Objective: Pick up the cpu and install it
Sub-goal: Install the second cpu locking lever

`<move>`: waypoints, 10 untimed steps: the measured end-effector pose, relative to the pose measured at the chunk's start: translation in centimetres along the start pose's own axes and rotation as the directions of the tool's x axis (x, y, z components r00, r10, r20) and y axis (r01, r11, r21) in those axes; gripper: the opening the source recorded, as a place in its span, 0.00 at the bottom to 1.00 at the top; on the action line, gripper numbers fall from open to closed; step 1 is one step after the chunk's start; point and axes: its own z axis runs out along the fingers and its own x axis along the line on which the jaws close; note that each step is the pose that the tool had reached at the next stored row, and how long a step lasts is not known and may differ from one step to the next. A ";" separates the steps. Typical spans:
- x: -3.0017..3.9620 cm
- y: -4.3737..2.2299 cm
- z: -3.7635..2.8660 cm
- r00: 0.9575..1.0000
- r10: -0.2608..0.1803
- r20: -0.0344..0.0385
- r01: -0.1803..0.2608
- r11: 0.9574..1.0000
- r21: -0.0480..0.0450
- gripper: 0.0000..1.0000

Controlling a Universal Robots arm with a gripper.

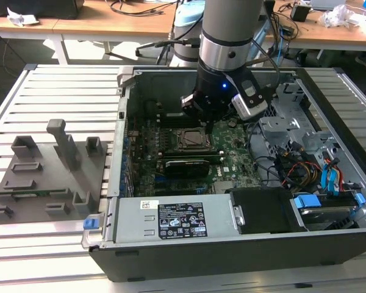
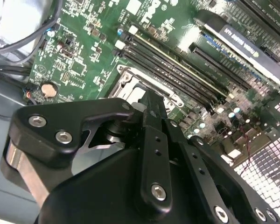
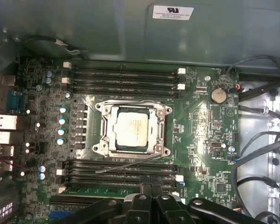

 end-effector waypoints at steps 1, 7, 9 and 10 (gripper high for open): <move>0.01 -0.08 0.10 1.000 0.000 0.000 0.000 1.000 0.000 0.11; 0.04 -0.37 0.92 1.000 0.000 0.000 0.000 1.000 0.000 0.11; 0.04 -0.38 0.99 1.000 0.000 0.000 0.000 1.000 0.000 0.11; 0.04 -0.39 1.06 1.000 0.000 0.000 0.000 1.000 0.000 0.11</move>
